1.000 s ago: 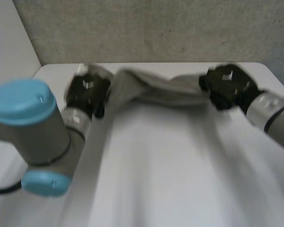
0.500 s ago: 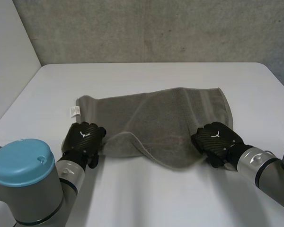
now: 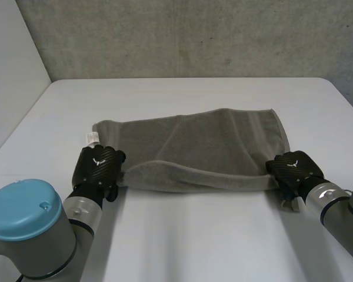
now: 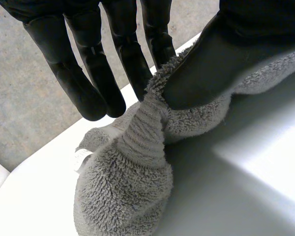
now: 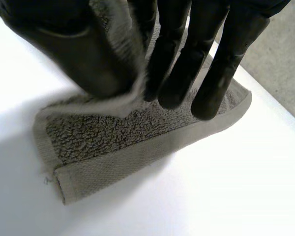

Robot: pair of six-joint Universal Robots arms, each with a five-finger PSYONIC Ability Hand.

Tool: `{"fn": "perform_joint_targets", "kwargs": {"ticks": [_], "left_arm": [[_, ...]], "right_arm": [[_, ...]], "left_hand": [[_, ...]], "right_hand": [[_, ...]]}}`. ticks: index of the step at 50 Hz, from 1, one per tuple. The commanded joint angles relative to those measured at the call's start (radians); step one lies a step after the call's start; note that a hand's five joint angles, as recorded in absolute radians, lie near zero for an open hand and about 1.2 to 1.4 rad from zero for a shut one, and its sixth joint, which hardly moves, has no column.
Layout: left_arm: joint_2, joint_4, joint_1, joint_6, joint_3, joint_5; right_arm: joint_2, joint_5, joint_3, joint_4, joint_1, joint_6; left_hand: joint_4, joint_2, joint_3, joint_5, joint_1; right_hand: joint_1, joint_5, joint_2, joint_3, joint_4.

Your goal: Fold the towel.

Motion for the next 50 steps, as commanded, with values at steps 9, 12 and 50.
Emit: {"fn": "perform_joint_targets", "kwargs": {"ticks": [9,12,50], "left_arm": [[0.052,-0.002,0.022,0.0,-0.035,0.011],[0.066,-0.002,0.022,0.0,-0.041,0.031],[-0.096,-0.53,0.249,0.041,0.341,0.373]], "right_arm": [[-0.079,-0.017,0.022,0.038,-0.033,0.036],[-0.075,-0.025,0.035,0.026,-0.028,0.03],[-0.03,-0.051,0.055,0.0,-0.025,0.024]], "left_hand": [[-0.855,-0.848,-0.868,-1.027,-0.826],[-0.873,-0.866,-0.886,-1.045,-0.844],[-0.879,-0.872,-0.891,-1.051,-0.85]], "right_hand": [[0.098,0.089,0.081,0.088,0.088],[0.098,0.089,0.081,0.088,0.088],[0.098,0.089,0.081,0.088,0.088]]}}
